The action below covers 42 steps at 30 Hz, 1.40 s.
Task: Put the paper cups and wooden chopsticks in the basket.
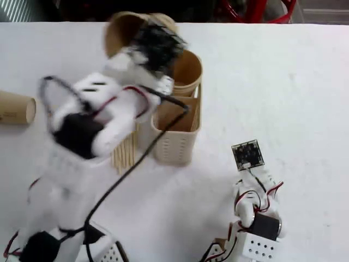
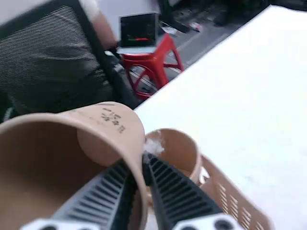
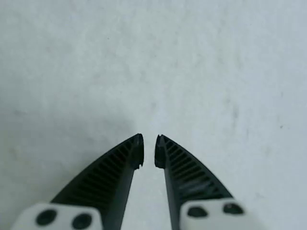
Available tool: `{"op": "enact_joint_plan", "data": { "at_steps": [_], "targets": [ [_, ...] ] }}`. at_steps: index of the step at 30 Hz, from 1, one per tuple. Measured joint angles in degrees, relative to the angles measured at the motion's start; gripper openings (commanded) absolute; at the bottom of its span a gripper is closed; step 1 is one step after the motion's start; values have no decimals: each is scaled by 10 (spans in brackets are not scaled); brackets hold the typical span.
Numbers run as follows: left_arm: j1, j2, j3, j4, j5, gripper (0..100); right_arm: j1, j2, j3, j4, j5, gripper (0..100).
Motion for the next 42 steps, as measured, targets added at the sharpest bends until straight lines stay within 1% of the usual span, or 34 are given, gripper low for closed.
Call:
{"op": "enact_joint_plan", "data": {
  "at_steps": [3, 5, 13, 20, 28, 31, 35, 37, 42],
  "targets": [
    [24, 20, 39, -22, -45, 24, 0, 0, 0, 0, 0, 57],
    [38, 26, 49, -25, -57, 24, 0, 0, 0, 0, 0, 57],
    [40, 33, 56, -25, -57, 25, 0, 0, 0, 0, 0, 57],
    [40, 33, 56, -8, -57, 138, 0, 0, 0, 0, 0, 57],
    [40, 33, 54, -4, -57, 138, 0, 0, 0, 0, 0, 57],
    [40, 33, 33, -4, -57, 138, 0, 0, 0, 0, 0, 57],
    [19, 33, 5, -4, -57, 138, 0, 0, 0, 0, 0, 57],
    [6, 33, -4, -4, -57, 120, 0, 0, 0, 0, 0, 57],
    [-21, 33, -4, -18, -57, 102, 0, 0, 0, 0, 0, 57]
  ]
}}
